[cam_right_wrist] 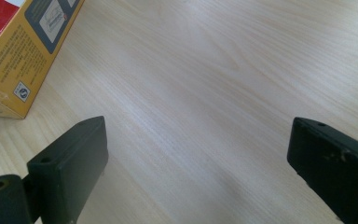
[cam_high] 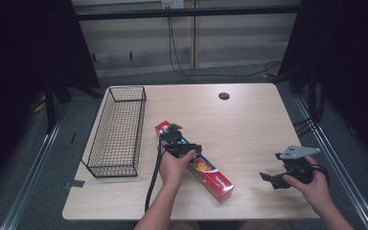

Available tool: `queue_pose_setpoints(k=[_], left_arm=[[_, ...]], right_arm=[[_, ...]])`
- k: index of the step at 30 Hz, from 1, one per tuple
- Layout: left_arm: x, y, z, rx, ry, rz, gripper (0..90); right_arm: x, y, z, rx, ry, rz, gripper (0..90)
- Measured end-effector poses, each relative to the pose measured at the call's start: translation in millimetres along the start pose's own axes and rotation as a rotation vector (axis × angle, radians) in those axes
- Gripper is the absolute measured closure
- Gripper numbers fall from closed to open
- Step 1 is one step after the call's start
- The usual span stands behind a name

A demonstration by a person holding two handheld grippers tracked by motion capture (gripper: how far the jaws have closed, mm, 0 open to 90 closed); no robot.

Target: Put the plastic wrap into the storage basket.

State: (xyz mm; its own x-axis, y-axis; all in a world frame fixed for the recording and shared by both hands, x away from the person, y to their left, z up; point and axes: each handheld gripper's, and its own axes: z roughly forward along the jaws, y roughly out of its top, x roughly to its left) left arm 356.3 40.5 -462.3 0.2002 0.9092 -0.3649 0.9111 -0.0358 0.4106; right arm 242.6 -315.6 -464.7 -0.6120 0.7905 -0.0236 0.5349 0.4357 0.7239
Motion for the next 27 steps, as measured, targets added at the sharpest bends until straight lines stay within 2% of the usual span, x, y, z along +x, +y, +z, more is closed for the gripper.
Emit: queue_pose_setpoints(k=[6,14,15,17,19,20,21,23,24,25,26,27], left_arm=[[-3.0,1.3,3.1,-0.001,-0.001,-0.021,0.0],[-1.1,5.0,4.0,0.01,-0.017,-0.024,1.5],[0.9,6.5,2.6,0.007,-0.027,-0.042,3.6],[6.9,10.4,-5.4,-0.003,-0.034,-0.059,16.6],[12.0,13.2,-13.8,-0.047,-0.009,-0.029,31.1],[14.3,14.5,-15.8,-0.04,-0.01,-0.023,34.3],[15.7,14.8,-15.4,-0.037,-0.023,-0.047,34.7],[15.9,14.7,-11.7,-0.017,-0.034,-0.068,28.4],[12.6,13.4,-7.2,0.009,-0.036,-0.06,22.7],[10.3,12.6,-2.8,0.04,-0.06,-0.058,16.0],[7.3,11.8,0.7,0.056,-0.071,-0.067,12.2],[3.9,11.1,4.5,0.074,-0.07,-0.061,4.1]], right_arm=[[0.6,-0.1,0.8,0.005,0.001,0.001,5.1],[-0.6,-0.8,0.6,-0.006,0.007,0.003,5.1],[-0.7,-0.9,0.6,-0.006,0.006,0.003,5.1],[-0.7,-1.1,0.5,-0.005,0.008,0.004,5.1],[-0.2,-0.9,0.4,-0.006,0.012,0.004,5.0],[0.0,-0.7,0.5,-0.007,0.013,0.005,4.9],[0.1,-0.5,1.0,-0.009,0.015,0.004,4.9],[0.5,0.1,1.7,-0.006,0.015,0.006,4.9],[0.3,0.3,1.8,-0.006,0.014,0.002,4.9],[0.4,0.5,1.6,-0.008,0.017,0.002,4.9],[0.3,0.5,1.3,-0.01,0.017,0.003,4.8],[0.0,0.1,0.7,-0.011,0.015,0.009,4.8]])
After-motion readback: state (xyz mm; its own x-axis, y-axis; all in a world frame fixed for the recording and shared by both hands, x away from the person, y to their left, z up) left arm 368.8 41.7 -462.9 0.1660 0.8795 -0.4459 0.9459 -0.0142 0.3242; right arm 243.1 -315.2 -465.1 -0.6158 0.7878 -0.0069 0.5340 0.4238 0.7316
